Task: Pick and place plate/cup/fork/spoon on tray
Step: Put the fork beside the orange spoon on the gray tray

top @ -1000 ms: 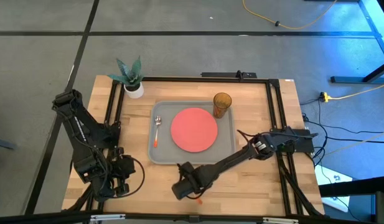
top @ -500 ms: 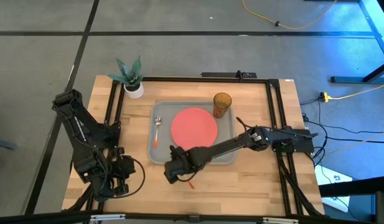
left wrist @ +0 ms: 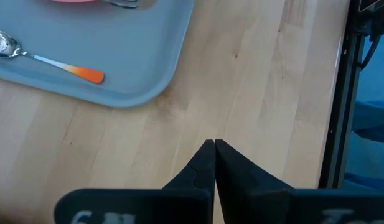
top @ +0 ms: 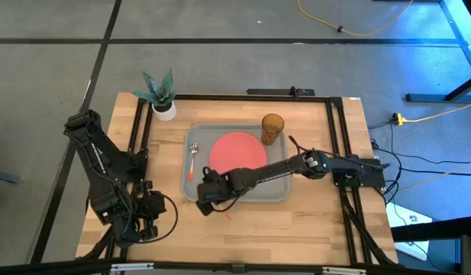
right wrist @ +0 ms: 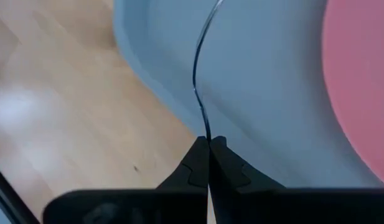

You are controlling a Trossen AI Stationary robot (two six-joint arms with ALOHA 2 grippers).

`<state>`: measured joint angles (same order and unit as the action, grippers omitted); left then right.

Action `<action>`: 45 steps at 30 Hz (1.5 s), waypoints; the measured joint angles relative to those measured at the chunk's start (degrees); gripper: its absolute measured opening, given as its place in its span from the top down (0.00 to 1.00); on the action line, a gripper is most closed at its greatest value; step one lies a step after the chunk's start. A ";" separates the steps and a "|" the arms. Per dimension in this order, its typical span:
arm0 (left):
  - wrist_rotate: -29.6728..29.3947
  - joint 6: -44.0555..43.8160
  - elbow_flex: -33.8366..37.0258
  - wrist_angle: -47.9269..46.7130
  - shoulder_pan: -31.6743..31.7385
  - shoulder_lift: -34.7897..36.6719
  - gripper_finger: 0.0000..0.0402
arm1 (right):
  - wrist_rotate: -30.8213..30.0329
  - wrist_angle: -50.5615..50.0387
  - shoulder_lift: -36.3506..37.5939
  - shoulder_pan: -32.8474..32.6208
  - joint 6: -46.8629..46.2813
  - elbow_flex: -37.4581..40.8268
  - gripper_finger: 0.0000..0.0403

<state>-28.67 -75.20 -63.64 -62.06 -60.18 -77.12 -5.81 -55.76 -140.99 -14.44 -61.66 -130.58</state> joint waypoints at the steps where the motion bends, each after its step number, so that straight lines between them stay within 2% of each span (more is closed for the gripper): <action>1: 0.00 0.02 0.00 0.00 0.00 0.00 1.00 | -0.06 0.58 0.00 0.24 1.09 0.00 1.00; 8: -0.86 1.44 0.00 0.00 -0.02 0.00 1.00 | -0.63 2.86 0.15 1.41 9.09 -0.04 1.00; 18: -3.80 10.45 0.00 0.00 1.04 0.00 1.00 | -4.13 2.81 0.15 1.38 18.11 -0.04 1.00; 26: -3.90 12.15 0.00 -1.11 6.09 0.00 0.87 | -5.11 2.79 0.15 0.72 20.92 -0.04 1.00; 29: -4.74 18.97 0.00 -2.71 8.53 0.00 0.83 | -5.20 2.79 0.15 0.01 23.82 -0.04 1.00; 34: -10.77 34.28 0.00 -2.64 11.61 0.00 0.83 | -5.64 2.77 0.15 -1.38 29.22 -0.04 1.00; 38: -11.06 45.71 0.00 -2.64 13.79 0.00 0.83 | -9.41 2.64 0.15 -2.39 32.59 -0.04 1.00; 45: -9.48 48.37 0.00 -2.81 16.95 0.00 0.83 | -9.58 2.53 0.15 -1.46 30.30 -0.04 1.00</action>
<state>-38.15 -26.83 -63.64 -64.87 -43.23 -77.12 -15.39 -53.23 -140.84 -15.90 -31.36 -130.63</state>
